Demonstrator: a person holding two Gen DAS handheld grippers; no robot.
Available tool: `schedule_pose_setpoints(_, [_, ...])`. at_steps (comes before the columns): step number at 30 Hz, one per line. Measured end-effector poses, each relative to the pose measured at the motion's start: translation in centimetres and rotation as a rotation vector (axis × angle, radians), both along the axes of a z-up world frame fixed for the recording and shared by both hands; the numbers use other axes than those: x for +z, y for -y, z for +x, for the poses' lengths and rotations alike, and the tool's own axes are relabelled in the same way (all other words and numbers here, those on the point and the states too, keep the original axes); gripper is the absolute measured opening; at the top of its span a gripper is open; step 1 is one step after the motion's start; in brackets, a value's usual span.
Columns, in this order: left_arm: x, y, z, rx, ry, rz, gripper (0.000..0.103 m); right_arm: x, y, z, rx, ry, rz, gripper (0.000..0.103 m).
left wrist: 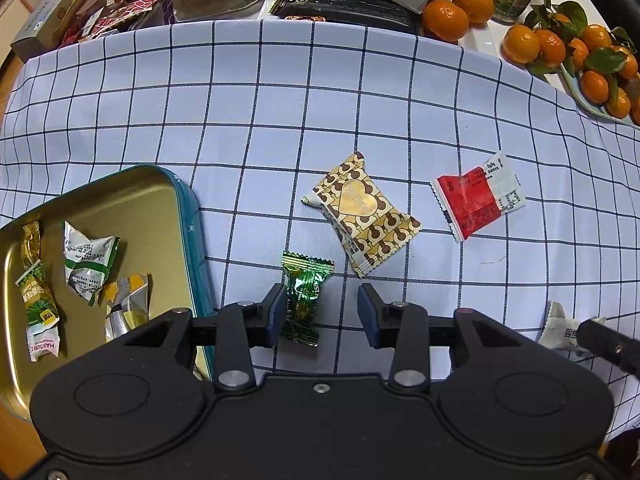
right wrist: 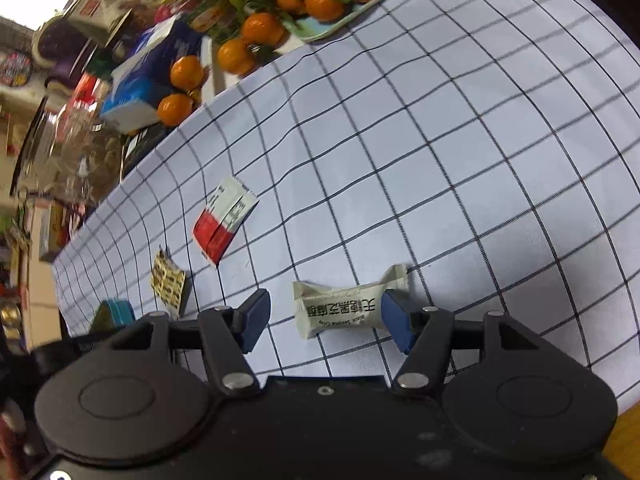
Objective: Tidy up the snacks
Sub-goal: 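Grasp the white black-sesame packet with the right gripper while the left hovers over the green candy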
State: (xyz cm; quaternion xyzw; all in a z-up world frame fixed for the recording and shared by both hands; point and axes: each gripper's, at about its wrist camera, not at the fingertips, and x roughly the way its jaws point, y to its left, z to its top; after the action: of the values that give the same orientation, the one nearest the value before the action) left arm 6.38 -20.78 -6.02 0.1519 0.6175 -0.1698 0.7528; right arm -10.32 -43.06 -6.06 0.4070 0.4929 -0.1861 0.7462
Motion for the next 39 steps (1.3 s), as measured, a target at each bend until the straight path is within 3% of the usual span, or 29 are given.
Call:
schedule_pose_setpoints(8, [-0.1, -0.4, 0.6, 0.038, -0.014, -0.012, 0.049, -0.1, -2.2, 1.3, 0.140, -0.023, -0.038, 0.067])
schedule_pose_setpoints(15, [0.0, -1.3, 1.3, 0.090, -0.026, -0.029, 0.049, 0.1, -4.7, 2.1, 0.275, -0.070, -0.190, 0.068])
schedule_pose_setpoints(22, [-0.2, -1.5, 1.3, 0.102, -0.032, -0.026, 0.049, -0.6, -4.9, 2.8, 0.271, -0.149, -0.406, 0.068])
schedule_pose_setpoints(33, [0.3, -1.9, 1.2, 0.102, -0.037, -0.043, 0.049, -0.3, -1.4, 1.8, 0.020, -0.184, -0.456, 0.066])
schedule_pose_setpoints(35, [0.4, -2.0, 1.3, 0.108, -0.039, -0.049, 0.049, -0.1, 0.1, 0.9, -0.074, -0.146, -0.384, 0.068])
schedule_pose_setpoints(39, [0.4, -2.2, 1.4, 0.114, -0.039, -0.054, 0.049, -0.8, 3.1, -1.4, -0.295, -0.079, -0.147, 0.068])
